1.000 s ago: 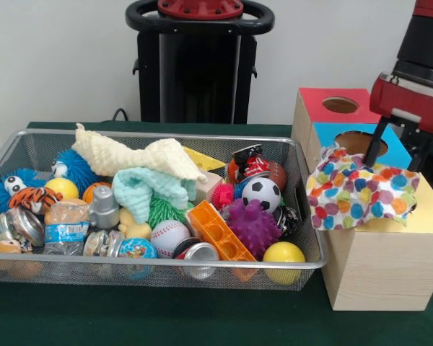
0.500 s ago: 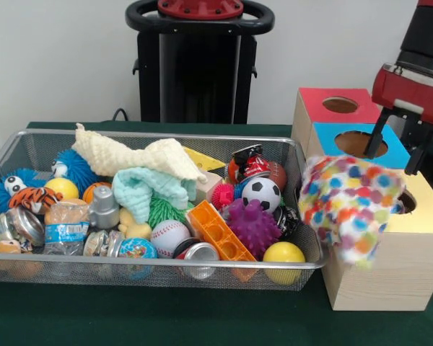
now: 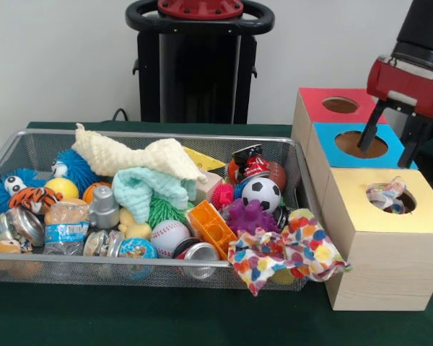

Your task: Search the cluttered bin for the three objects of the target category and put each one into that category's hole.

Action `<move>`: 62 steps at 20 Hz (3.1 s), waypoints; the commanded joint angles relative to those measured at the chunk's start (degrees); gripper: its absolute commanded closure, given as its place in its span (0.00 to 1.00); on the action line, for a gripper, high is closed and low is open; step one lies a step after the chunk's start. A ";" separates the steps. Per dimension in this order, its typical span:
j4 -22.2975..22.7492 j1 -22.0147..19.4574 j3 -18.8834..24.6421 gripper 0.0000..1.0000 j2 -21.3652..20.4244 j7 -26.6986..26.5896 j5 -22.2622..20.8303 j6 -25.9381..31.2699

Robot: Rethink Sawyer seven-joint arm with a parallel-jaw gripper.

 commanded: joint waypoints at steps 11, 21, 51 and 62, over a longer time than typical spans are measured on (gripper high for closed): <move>-4.17 -9.58 -0.68 0.00 -7.62 2.92 -5.81 6.06; -3.29 -16.96 6.71 0.00 -11.84 -1.24 -10.41 1.70; -3.45 -32.24 37.07 0.00 -16.36 -10.04 -30.07 -5.31; -7.17 -31.40 36.73 0.00 -13.37 -3.30 -35.10 -1.12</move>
